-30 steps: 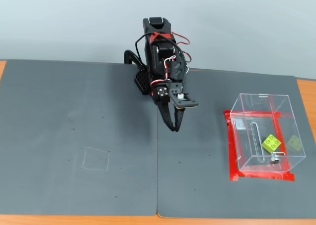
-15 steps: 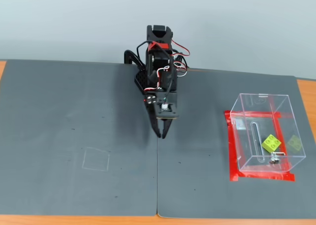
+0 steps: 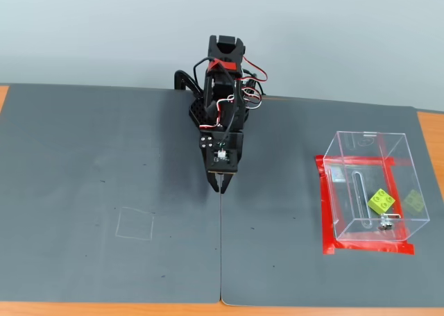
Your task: Pick the green lego block and place it into the transparent box
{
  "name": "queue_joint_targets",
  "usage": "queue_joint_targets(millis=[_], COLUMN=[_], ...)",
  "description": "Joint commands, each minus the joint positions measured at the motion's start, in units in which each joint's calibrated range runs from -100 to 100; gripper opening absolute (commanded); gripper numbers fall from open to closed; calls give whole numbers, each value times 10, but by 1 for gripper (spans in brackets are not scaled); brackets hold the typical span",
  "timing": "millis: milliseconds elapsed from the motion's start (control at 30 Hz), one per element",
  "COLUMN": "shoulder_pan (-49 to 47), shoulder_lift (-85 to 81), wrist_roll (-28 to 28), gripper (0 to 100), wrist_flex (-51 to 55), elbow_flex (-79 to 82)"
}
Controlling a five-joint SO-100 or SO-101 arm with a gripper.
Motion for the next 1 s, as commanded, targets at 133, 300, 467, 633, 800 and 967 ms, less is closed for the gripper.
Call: queue_joint_targets(millis=[133,300,467,633,800,967], shoulder_pan=[0,-4,-4,-4,-4,-4], shoulder_lift=[-7,-6,-6,-5,-5,-5], wrist_roll=[-2,1,1,1,1,1], gripper=[2,2,2,2,2,2], wrist_flex=[11,10,10,10,10,10], elbow_flex=[3,2,2,2,2,2])
